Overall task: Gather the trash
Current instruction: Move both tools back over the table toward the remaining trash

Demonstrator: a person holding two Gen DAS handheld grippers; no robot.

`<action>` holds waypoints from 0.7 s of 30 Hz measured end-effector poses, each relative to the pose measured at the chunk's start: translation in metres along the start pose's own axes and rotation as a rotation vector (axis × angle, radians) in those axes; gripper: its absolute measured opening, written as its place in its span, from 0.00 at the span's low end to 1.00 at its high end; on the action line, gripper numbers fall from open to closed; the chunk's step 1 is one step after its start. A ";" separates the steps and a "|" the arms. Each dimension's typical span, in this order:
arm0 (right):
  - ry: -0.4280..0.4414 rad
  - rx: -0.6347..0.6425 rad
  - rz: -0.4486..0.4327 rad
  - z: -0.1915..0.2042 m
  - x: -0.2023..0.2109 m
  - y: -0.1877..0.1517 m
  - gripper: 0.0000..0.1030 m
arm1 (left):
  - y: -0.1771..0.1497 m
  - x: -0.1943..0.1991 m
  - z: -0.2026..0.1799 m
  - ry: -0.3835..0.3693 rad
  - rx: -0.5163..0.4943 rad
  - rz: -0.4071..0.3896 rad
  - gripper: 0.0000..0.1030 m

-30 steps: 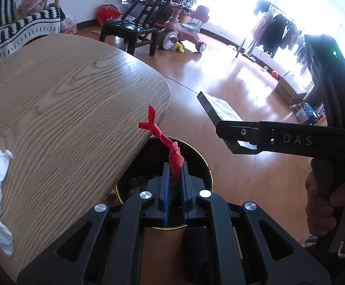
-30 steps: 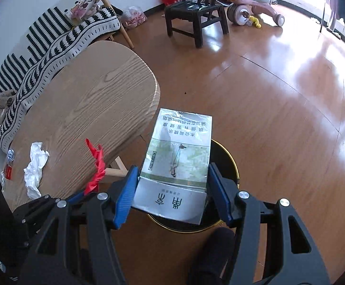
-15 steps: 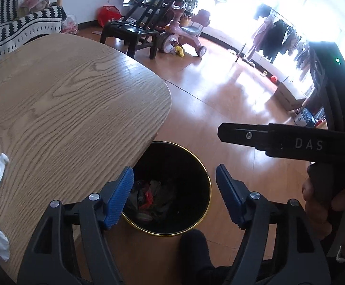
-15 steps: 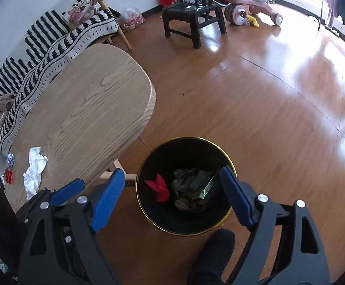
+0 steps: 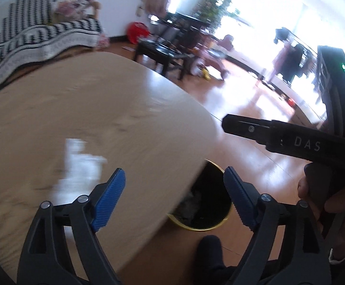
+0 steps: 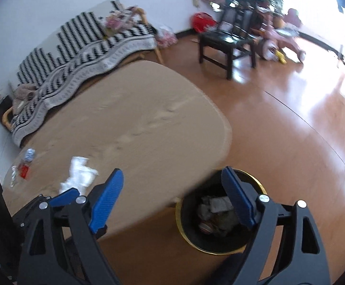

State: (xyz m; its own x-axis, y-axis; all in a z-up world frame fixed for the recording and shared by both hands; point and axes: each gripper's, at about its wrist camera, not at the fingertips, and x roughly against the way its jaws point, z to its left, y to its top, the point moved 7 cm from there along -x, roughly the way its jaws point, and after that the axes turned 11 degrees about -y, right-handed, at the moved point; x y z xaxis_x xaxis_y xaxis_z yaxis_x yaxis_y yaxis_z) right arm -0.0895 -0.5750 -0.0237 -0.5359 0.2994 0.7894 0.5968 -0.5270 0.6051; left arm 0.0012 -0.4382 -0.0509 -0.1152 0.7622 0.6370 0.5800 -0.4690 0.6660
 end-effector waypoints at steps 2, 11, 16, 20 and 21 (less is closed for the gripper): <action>0.037 0.032 -0.012 0.035 0.003 0.002 0.81 | 0.001 0.026 0.022 0.050 0.018 -0.025 0.83; 0.174 0.233 -0.042 0.214 0.007 -0.013 0.82 | -0.028 0.169 0.168 0.339 0.204 -0.133 0.86; 0.239 0.360 -0.038 0.307 0.000 -0.042 0.82 | -0.059 0.253 0.243 0.502 0.305 -0.190 0.87; 0.290 0.471 -0.020 0.374 -0.011 -0.071 0.82 | -0.083 0.304 0.297 0.588 0.383 -0.212 0.87; 0.302 0.496 -0.016 0.391 -0.015 -0.078 0.82 | -0.089 0.314 0.311 0.612 0.402 -0.212 0.87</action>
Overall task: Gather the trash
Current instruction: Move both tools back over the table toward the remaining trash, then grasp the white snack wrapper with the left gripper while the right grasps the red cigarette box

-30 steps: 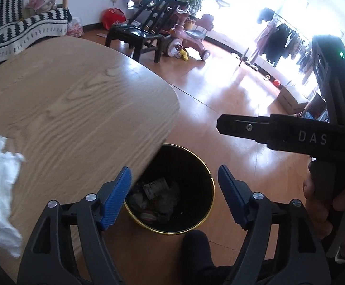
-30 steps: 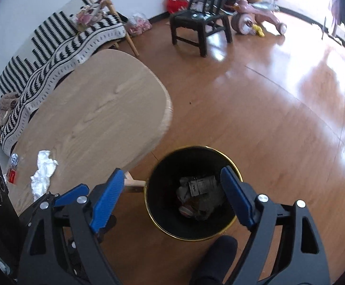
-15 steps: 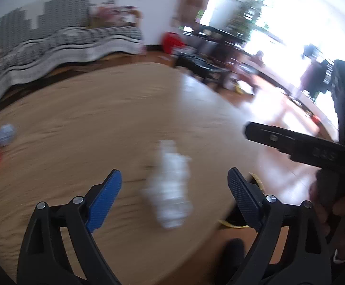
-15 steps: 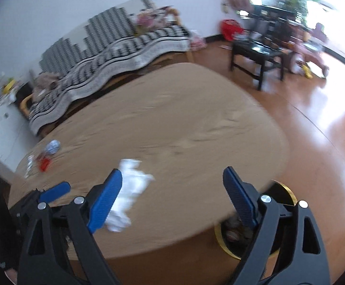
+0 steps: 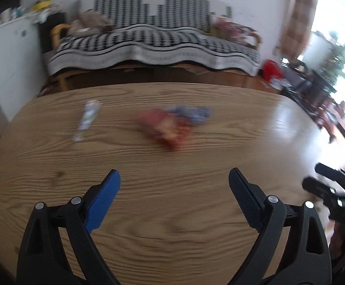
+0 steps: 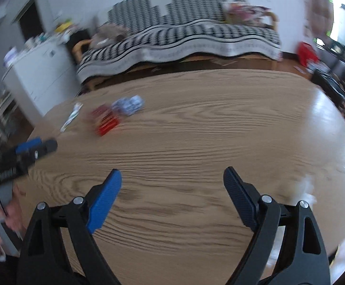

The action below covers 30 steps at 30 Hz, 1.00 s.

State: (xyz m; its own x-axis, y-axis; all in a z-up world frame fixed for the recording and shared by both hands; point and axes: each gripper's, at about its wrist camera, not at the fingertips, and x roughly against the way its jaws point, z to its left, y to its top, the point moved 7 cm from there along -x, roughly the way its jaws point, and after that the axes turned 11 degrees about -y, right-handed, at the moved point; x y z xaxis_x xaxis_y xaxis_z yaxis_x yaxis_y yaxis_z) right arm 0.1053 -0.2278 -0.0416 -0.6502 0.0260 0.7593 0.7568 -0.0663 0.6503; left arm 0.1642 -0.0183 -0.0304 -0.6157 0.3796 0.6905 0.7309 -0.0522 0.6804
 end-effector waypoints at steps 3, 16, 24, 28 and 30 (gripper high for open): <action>0.044 0.040 0.020 0.038 -0.023 0.004 0.82 | 0.001 -0.002 0.043 0.052 0.035 0.013 0.87; 0.101 0.160 0.118 0.130 -0.122 0.041 0.82 | 0.024 -0.060 0.143 0.106 0.077 0.095 0.87; 0.098 0.211 0.161 0.161 -0.172 0.071 0.82 | 0.045 -0.101 0.181 0.137 0.098 0.135 0.87; 0.085 0.258 0.154 0.173 -0.184 0.082 0.82 | 0.049 -0.113 0.189 0.155 0.093 0.150 0.87; 0.061 0.296 0.142 0.178 -0.189 0.085 0.81 | 0.051 -0.116 0.187 0.169 0.070 0.147 0.83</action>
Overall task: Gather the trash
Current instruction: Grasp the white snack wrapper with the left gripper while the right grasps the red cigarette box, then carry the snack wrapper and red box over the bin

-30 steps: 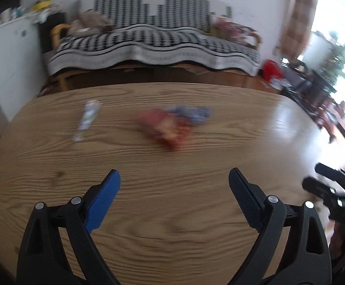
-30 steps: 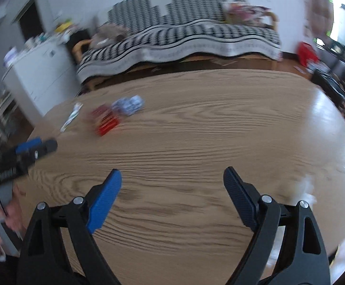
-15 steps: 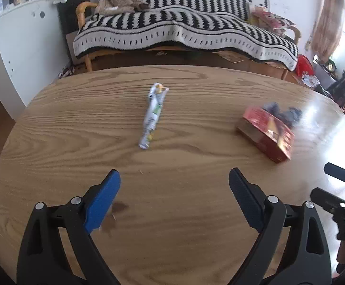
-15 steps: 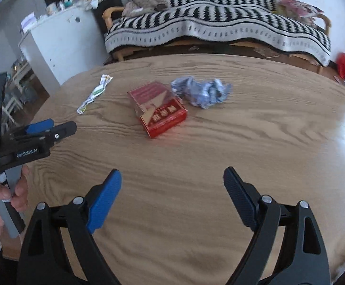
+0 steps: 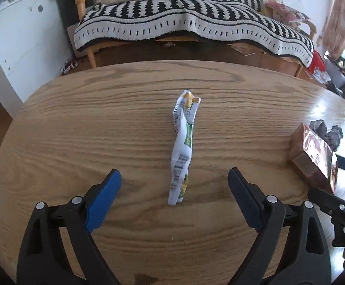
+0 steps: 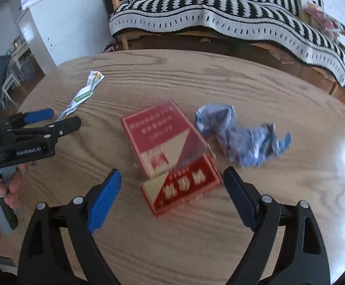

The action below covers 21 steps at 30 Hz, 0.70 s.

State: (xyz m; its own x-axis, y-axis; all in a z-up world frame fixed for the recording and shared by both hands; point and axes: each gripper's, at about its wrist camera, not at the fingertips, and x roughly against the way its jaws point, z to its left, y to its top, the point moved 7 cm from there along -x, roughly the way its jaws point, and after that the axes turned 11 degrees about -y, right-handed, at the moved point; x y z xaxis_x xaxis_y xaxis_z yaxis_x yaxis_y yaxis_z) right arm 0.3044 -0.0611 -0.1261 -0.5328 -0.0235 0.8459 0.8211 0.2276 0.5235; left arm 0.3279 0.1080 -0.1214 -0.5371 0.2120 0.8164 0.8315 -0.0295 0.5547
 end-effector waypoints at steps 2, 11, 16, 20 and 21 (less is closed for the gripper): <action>-0.035 0.042 -0.024 0.004 0.000 0.002 0.62 | 0.001 0.001 -0.003 0.010 -0.018 -0.017 0.66; -0.056 -0.001 -0.073 -0.006 0.035 -0.020 0.56 | -0.013 0.017 -0.016 0.039 0.001 -0.030 0.12; -0.042 -0.073 -0.110 -0.031 0.092 -0.053 0.56 | -0.036 0.047 -0.042 0.035 -0.028 -0.046 0.12; -0.074 -0.120 -0.139 -0.064 0.148 -0.095 0.56 | -0.045 0.080 -0.080 -0.028 -0.020 -0.079 0.12; -0.082 -0.135 -0.146 -0.075 0.161 -0.106 0.56 | -0.051 0.090 -0.097 -0.045 -0.032 -0.087 0.12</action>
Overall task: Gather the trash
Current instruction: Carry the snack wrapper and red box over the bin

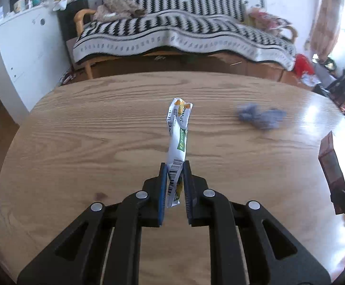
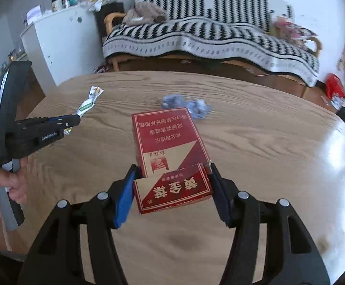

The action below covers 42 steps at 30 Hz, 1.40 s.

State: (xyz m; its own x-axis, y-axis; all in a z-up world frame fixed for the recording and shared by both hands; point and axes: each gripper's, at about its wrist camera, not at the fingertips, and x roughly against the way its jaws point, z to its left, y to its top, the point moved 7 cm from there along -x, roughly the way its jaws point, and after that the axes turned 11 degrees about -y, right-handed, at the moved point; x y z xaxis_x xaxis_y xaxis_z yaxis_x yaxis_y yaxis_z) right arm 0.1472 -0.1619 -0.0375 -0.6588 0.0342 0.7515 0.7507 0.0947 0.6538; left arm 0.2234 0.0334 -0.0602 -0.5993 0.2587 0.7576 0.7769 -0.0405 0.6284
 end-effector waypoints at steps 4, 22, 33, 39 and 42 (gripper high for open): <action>-0.061 -0.070 -0.029 -0.057 0.053 -0.033 0.56 | -0.018 0.024 -0.067 -0.083 -0.047 -0.012 0.12; -0.407 -0.585 -0.008 -0.373 0.200 -0.240 0.56 | -0.105 0.051 -0.422 -0.554 -0.390 -0.003 0.12; -0.491 -0.702 0.123 -0.433 0.202 -0.313 0.56 | -0.182 0.029 -0.545 -0.694 -0.537 0.131 0.12; -0.484 -0.711 0.167 -0.433 0.195 -0.324 0.56 | -0.199 0.020 -0.563 -0.719 -0.552 0.171 0.12; -0.481 -0.717 0.183 -0.433 0.190 -0.327 0.56 | -0.202 0.017 -0.568 -0.719 -0.557 0.177 0.12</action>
State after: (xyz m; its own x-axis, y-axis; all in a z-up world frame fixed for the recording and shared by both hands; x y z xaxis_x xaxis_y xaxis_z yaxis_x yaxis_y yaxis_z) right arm -0.2024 -0.6172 -0.0699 -0.3531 0.4184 0.8368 0.5899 -0.5947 0.5463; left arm -0.0536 -0.5023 -0.0742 -0.0721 0.7338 0.6755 0.5292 -0.5460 0.6495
